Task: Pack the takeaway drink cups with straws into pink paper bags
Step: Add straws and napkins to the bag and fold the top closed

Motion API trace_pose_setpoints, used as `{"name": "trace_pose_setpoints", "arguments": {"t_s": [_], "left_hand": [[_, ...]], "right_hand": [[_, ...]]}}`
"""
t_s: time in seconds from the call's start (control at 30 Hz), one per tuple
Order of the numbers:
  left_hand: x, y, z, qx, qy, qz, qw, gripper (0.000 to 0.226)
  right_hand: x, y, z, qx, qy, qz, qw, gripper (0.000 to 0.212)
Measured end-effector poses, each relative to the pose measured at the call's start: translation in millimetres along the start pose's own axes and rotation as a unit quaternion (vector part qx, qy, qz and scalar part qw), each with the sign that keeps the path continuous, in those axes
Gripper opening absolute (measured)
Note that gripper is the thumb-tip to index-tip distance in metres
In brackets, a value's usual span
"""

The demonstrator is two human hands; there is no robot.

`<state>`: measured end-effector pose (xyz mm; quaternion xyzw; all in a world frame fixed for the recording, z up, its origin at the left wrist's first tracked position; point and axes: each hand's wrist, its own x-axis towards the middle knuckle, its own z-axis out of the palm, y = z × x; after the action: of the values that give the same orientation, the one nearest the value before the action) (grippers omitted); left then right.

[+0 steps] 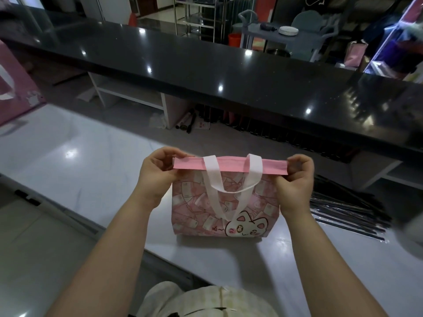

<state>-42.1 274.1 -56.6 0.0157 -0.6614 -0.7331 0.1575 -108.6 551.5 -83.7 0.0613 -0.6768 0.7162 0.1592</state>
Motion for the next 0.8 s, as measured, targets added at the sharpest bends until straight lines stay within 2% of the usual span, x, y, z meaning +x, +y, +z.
{"name": "trace_pose_setpoints", "arguments": {"t_s": [0.07, 0.13, 0.27, 0.33, 0.43, 0.53, 0.6, 0.67, 0.8], "left_hand": [[0, 3, -3, -0.01, -0.016, 0.008, 1.0, 0.033], [0, 4, -6, 0.015, -0.03, 0.018, 0.999, 0.028], [0, 10, -13, 0.145, -0.034, 0.036, 0.988, 0.025], [-1, 19, -19, 0.228, -0.051, 0.034, 0.972, 0.029], [-3, 34, -21, 0.313, -0.091, 0.03, 0.945, 0.047], [-2, 36, -5, 0.356, -0.079, 0.093, 0.926, 0.029], [-1, 32, 4, 0.379, -0.054, 0.125, 0.915, 0.03], [0, 28, 6, 0.41, -0.036, 0.139, 0.901, 0.031], [3, 24, 3, 0.449, -0.007, 0.145, 0.882, 0.013]], "right_hand": [[3, -4, -6, -0.042, -0.038, -0.046, 0.997, 0.051], [7, -8, -12, -0.107, -0.098, -0.107, 0.984, 0.045], [16, -15, -24, -0.202, -0.179, -0.17, 0.948, 0.028], [16, -23, -31, -0.213, -0.201, -0.155, 0.943, 0.019], [15, -33, -30, -0.207, -0.19, -0.112, 0.953, 0.014], [16, -38, -22, -0.225, -0.186, -0.068, 0.954, 0.033], [17, -41, -16, -0.27, -0.202, -0.056, 0.94, 0.04], [18, -43, -12, -0.328, -0.206, -0.065, 0.92, 0.034], [15, -38, -6, -0.374, -0.172, -0.078, 0.908, 0.03]]}}
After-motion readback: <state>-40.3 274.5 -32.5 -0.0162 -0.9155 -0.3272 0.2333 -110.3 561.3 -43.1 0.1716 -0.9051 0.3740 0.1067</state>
